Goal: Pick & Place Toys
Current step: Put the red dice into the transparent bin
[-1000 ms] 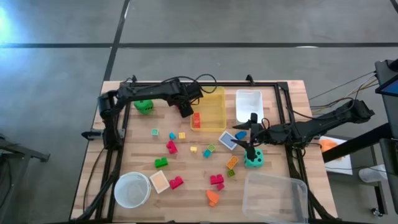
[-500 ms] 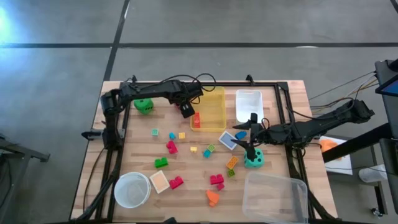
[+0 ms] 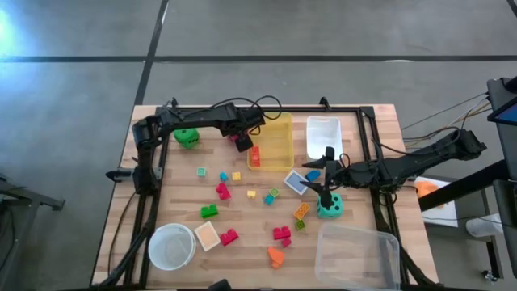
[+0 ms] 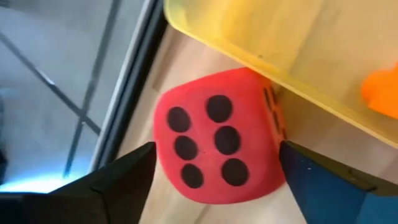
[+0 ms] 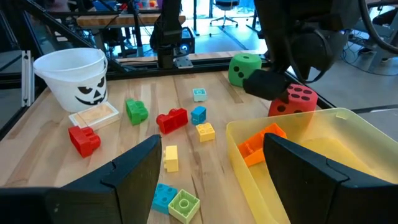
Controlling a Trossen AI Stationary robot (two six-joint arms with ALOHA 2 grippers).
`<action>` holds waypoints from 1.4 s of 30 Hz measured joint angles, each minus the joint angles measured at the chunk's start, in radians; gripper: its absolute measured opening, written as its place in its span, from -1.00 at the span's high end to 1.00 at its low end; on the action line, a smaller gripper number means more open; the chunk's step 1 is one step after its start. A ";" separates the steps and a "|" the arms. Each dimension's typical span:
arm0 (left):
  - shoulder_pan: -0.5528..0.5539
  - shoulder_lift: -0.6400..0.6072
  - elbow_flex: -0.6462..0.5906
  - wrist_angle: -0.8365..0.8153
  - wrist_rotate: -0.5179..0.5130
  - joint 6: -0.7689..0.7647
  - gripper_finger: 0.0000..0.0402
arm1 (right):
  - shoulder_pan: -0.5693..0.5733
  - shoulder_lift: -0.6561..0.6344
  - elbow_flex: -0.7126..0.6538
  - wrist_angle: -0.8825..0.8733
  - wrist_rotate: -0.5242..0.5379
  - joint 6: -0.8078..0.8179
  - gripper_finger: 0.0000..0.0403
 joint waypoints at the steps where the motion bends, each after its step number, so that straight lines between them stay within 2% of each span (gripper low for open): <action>1: 0.000 0.000 0.000 0.004 -0.004 0.000 -0.77 | 0.000 0.000 0.000 0.000 0.000 0.000 -0.37; 6: 0.000 0.000 -0.017 0.025 -0.007 0.001 -0.85 | 0.000 0.000 0.000 0.000 0.000 0.000 -0.37; 14: 0.001 -0.002 -0.147 0.137 -0.022 0.023 -0.86 | 0.000 0.000 0.000 0.000 -0.001 0.000 -0.37; 22: 0.001 -0.008 -0.219 0.222 -0.044 0.027 -0.84 | 0.000 0.000 0.000 0.000 -0.001 0.000 -0.37; 26: 0.001 -0.008 -0.223 0.221 -0.050 0.041 -0.65 | 0.000 0.000 0.000 0.000 -0.001 0.000 -0.37; 33: 0.000 -0.007 -0.224 0.215 -0.048 0.020 -0.09 | 0.000 0.000 0.000 0.000 -0.001 0.001 -0.37; 42: 0.000 -0.008 -0.224 0.201 -0.043 0.015 -0.01 | 0.000 0.000 0.000 0.000 -0.001 0.001 -0.37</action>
